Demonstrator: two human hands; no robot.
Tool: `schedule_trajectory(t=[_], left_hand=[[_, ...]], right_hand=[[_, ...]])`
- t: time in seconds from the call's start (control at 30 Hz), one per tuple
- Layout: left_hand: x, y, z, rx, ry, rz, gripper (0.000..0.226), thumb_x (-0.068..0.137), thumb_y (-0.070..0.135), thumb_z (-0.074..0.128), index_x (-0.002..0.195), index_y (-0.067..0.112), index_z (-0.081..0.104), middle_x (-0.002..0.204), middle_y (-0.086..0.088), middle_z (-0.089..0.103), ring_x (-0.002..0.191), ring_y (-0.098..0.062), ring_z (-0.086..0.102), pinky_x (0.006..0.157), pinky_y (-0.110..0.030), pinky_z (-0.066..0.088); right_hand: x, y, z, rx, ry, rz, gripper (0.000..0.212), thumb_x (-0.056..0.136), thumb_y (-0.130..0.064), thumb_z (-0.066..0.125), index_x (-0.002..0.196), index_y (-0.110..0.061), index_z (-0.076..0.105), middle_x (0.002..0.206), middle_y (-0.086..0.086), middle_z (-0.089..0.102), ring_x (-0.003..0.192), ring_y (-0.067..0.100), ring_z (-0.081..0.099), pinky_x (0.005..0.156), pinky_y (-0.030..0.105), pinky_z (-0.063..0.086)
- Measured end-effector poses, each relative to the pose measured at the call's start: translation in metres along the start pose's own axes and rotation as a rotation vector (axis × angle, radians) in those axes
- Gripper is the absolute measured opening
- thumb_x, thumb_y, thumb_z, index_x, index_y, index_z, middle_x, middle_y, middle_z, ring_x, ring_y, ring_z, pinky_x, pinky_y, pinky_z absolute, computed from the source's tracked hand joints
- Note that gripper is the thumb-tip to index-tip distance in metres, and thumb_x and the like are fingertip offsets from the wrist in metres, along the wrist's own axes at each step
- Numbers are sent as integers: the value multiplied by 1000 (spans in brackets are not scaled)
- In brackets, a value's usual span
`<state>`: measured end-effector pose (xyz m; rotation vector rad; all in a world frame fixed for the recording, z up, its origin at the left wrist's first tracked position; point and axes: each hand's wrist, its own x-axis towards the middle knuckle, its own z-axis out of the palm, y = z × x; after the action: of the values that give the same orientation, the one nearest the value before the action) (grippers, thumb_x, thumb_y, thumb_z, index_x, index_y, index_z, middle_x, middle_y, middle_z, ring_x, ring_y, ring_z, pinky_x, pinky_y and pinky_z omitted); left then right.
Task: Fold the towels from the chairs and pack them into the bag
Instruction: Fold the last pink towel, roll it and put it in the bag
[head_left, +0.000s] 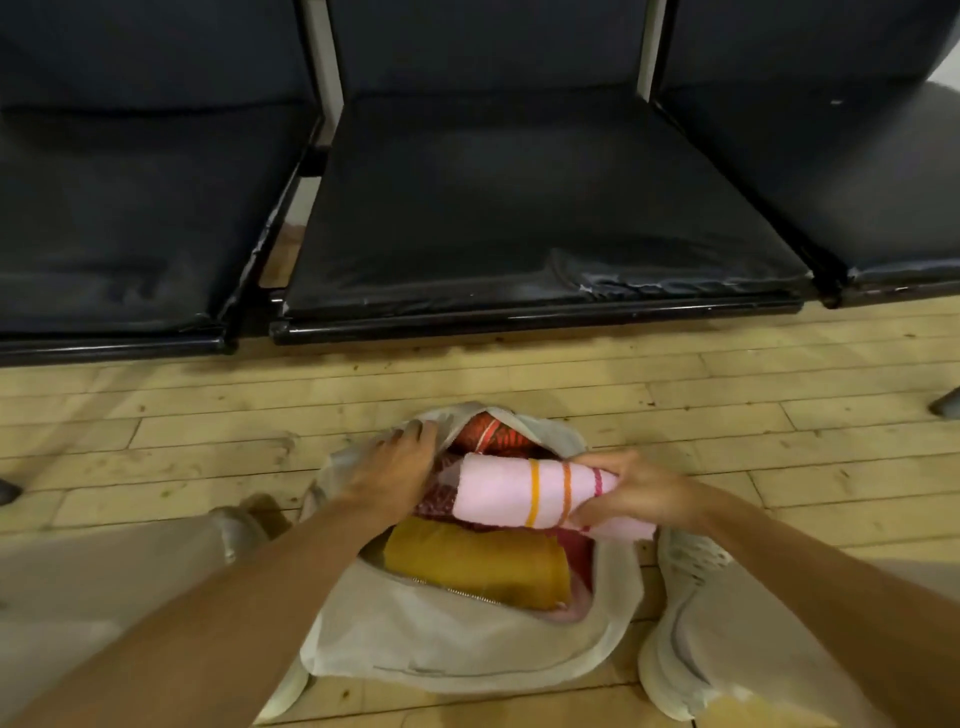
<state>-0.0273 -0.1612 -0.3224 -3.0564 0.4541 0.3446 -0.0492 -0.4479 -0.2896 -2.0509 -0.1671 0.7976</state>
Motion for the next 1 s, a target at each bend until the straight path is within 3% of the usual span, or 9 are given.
schedule_trajectory(t=[0.07, 0.17, 0.3, 0.5, 0.7, 0.77, 0.87, 0.93, 1.0], left_hand=[[1, -7, 2, 14, -3, 49, 64, 87, 15, 63, 142, 12, 30, 134, -11, 51, 115, -28, 56, 89, -37, 49], [5, -22, -9, -159, 16, 9, 42, 96, 16, 50, 138, 16, 41, 127, -8, 57, 109, -30, 60, 87, -40, 50], [6, -40, -23, -312, 57, 50, 26, 102, 21, 41, 121, 14, 57, 107, -11, 65, 96, -30, 62, 79, -40, 50], [-1, -30, -22, -340, 153, 49, 26, 102, 21, 42, 118, 14, 61, 110, -4, 65, 97, -27, 61, 79, -39, 49], [-1, -19, -11, -376, 185, 10, 24, 102, 25, 43, 115, 16, 61, 105, -3, 65, 87, -21, 60, 69, -32, 45], [0, -20, -13, -406, 159, 23, 23, 101, 28, 45, 111, 17, 62, 96, 0, 65, 78, -17, 56, 62, -27, 37], [-1, -24, -11, -490, 151, 19, 22, 101, 30, 45, 106, 19, 63, 83, 4, 60, 74, -17, 55, 58, -28, 34], [-2, -27, -10, -535, 141, 27, 22, 100, 30, 45, 102, 19, 64, 78, 6, 58, 69, -14, 53, 58, -28, 34], [-3, -28, -11, -574, 120, 35, 22, 100, 30, 46, 94, 17, 63, 72, 6, 56, 63, -12, 50, 57, -28, 32]], right_hand=[[11, 1, 9, -21, -38, -56, 50, 61, -25, 87, 108, -34, 72, 104, -9, 72, 102, 10, 66, 91, 30, 53], [32, -6, 31, -53, -44, -135, 54, 67, -16, 87, 117, -26, 69, 112, -10, 70, 107, 8, 63, 95, 27, 50], [55, 3, 64, -283, 39, -295, 44, 80, -37, 74, 122, -32, 64, 120, -9, 67, 112, 10, 61, 99, 29, 46], [48, 39, 77, -508, -3, -63, 60, 79, -52, 43, 137, -38, 45, 130, 0, 56, 121, 23, 54, 97, 42, 47], [46, 12, 76, -803, -69, 81, 49, 86, -27, 54, 134, -22, 44, 129, 5, 52, 122, 27, 51, 98, 39, 45], [42, -3, 76, -952, -32, 53, 64, 84, -44, 53, 141, -20, 35, 135, 5, 44, 125, 27, 45, 102, 41, 39], [32, -22, 87, -967, 56, -83, 95, 71, -81, 27, 150, -32, 8, 143, 1, 27, 128, 27, 33, 105, 51, 35], [25, -28, 101, -1008, -49, -122, 104, 64, -88, 17, 150, -35, -8, 153, 3, 12, 134, 30, 23, 107, 58, 26], [25, -22, 117, -1124, -94, -137, 113, 65, -89, 23, 153, -27, -10, 159, 9, 10, 135, 35, 22, 104, 62, 27]])
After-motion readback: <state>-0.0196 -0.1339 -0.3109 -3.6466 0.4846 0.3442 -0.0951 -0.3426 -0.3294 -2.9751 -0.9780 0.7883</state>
